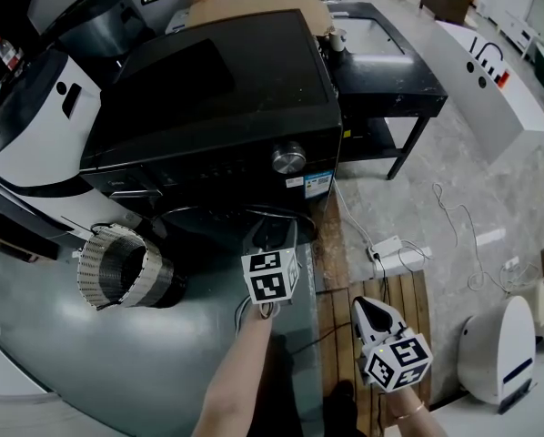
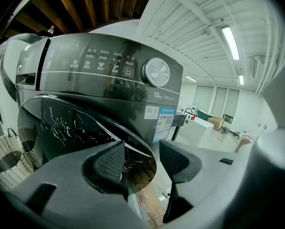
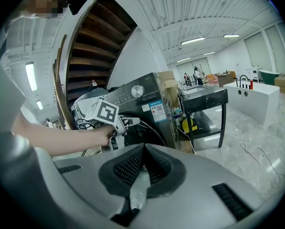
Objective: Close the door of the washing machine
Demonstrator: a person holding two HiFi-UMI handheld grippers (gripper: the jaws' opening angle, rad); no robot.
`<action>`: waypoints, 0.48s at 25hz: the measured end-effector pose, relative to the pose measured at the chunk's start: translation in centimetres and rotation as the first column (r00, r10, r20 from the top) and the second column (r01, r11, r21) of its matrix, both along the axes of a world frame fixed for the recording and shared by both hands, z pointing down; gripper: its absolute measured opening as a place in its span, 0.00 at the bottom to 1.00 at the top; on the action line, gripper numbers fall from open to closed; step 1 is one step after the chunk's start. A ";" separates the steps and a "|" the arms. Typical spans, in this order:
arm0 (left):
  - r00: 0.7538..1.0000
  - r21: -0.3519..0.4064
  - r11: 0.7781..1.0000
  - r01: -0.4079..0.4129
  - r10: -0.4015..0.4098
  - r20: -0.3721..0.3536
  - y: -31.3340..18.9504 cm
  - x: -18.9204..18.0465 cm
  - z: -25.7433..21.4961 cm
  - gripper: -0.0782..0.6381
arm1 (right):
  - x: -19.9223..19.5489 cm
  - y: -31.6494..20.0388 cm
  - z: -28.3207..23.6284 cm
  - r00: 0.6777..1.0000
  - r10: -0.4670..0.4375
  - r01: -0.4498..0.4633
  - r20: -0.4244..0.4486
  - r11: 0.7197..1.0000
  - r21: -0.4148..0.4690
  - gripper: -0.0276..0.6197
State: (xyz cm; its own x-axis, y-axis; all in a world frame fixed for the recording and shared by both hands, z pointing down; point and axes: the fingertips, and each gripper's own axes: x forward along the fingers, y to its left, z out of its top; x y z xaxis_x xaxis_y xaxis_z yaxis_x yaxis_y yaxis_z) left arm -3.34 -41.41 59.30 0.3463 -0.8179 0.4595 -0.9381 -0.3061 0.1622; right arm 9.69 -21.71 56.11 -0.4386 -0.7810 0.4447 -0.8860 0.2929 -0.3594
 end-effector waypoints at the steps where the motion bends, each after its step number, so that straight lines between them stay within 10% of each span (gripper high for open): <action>1: 1.000 0.002 1.000 -0.002 0.002 0.002 0.3 0.0 -0.1 0.43 | 0.0 0.1 -0.1 1.000 -0.001 0.001 0.000 1.000 0.003 0.05; 12: 1.000 0.042 0.999 0.005 -0.006 0.023 5.4 -0.4 -4.1 0.38 | 0.6 2.9 -3.1 0.999 -0.036 0.036 0.002 0.998 0.051 0.05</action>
